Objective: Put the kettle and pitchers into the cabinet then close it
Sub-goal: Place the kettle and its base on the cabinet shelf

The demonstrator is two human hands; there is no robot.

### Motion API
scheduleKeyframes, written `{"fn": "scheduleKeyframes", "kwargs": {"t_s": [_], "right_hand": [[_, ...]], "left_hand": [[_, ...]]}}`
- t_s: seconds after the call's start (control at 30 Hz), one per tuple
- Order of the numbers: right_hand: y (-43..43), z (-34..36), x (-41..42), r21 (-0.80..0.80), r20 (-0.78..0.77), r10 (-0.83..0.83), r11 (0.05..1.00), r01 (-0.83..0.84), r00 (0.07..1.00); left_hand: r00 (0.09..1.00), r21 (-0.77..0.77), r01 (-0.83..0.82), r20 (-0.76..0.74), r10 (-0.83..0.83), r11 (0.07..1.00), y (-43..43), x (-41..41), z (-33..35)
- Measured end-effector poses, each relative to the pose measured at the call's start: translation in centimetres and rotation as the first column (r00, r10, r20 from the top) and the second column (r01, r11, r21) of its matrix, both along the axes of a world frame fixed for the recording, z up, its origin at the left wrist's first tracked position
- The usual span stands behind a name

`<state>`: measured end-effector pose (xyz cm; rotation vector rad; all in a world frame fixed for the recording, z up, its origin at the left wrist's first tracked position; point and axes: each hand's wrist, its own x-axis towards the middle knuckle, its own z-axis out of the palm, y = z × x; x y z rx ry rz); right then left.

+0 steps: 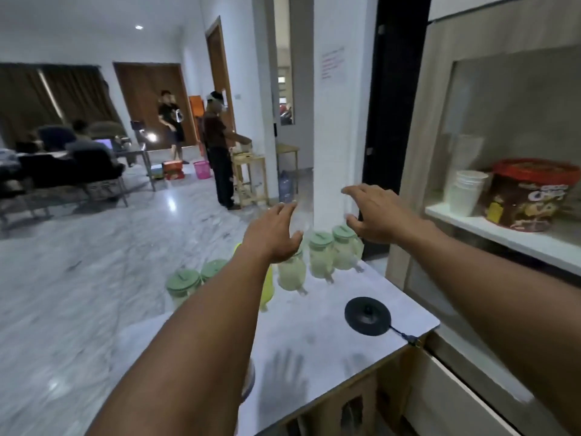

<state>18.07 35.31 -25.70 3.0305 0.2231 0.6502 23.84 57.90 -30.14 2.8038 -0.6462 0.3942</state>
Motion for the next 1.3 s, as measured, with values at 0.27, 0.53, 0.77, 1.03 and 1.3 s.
{"fn": "scheduleKeyframes", "kwargs": {"t_s": [0.27,0.53,0.77,1.03,1.3], "right_hand": [[3.9,-8.9,10.0,0.091,-0.268,0.176,0.983,-0.157,0.947],[5.7,-18.6,14.6,0.174,-0.453,0.366,0.931,-0.322,0.813],[4.1,-27.2,15.1,0.208,-0.583,0.375,0.926,-0.314,0.721],[0.4,-33.4,14.5,0.236,-0.653,0.292,0.955,-0.179,0.699],[-8.0,-40.6,13.7,0.002,-0.819,-0.053,0.996,0.095,0.572]], "left_hand": [[0.889,-0.002,-0.423,-0.192,0.415,0.906,9.0,0.3,-9.1],[0.551,0.022,-0.758,-0.512,0.659,0.652,9.2,-3.5,-17.7],[0.425,-0.254,-0.905,-0.6,0.678,0.343,6.5,-6.2,-24.3],[0.449,-0.418,-0.876,-0.531,0.718,0.238,5.2,-6.3,-26.2],[0.499,-0.457,-0.844,-0.48,0.722,0.28,-0.1,-4.3,-27.7]]}}
